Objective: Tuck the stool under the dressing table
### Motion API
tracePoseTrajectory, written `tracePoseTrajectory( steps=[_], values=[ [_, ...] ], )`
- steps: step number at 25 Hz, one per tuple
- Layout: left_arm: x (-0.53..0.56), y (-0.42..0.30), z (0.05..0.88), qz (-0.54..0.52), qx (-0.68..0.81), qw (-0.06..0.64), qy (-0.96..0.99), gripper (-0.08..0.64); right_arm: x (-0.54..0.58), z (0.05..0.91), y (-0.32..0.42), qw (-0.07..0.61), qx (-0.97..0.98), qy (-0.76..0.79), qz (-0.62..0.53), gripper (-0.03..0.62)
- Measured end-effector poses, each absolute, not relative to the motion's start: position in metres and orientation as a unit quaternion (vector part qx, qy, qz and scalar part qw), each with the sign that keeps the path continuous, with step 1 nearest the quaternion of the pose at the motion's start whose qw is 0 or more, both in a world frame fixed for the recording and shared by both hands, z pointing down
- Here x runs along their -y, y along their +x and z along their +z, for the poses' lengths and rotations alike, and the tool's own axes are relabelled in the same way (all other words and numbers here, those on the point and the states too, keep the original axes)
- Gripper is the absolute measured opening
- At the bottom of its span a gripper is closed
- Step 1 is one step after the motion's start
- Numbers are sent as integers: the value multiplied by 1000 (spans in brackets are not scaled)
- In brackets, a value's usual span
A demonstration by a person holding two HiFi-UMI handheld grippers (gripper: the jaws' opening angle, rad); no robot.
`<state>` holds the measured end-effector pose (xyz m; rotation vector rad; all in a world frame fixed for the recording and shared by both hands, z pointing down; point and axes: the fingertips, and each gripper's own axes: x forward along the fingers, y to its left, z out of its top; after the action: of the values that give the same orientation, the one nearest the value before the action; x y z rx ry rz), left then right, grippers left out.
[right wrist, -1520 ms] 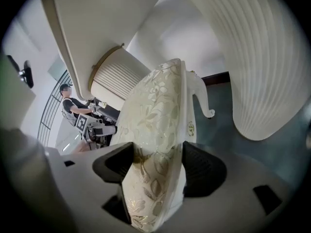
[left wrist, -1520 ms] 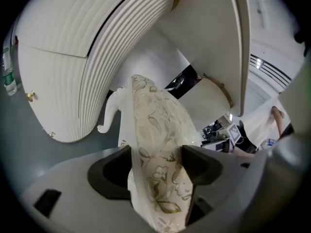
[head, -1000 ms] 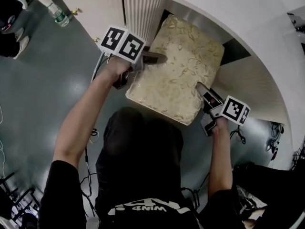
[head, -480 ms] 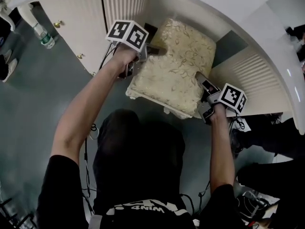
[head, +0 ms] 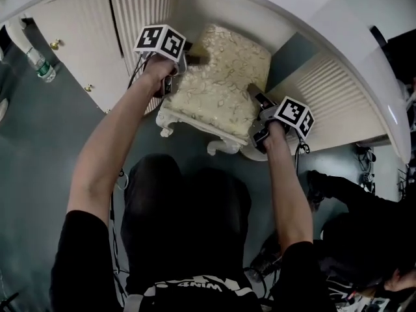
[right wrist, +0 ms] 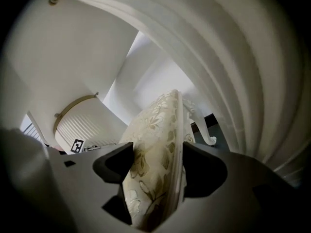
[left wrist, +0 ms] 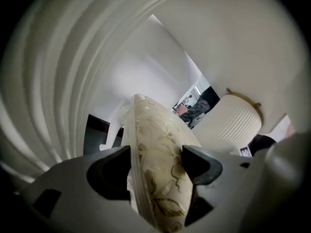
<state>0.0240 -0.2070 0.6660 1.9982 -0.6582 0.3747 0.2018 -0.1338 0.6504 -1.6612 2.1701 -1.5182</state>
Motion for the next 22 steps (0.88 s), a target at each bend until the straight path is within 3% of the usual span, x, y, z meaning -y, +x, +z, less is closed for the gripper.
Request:
tracePoseTrajectory(
  steps=[22],
  values=[
    [213, 32, 670, 144, 283, 484, 815, 331, 130, 655, 207, 4, -667, -565, -486, 327]
  ],
)
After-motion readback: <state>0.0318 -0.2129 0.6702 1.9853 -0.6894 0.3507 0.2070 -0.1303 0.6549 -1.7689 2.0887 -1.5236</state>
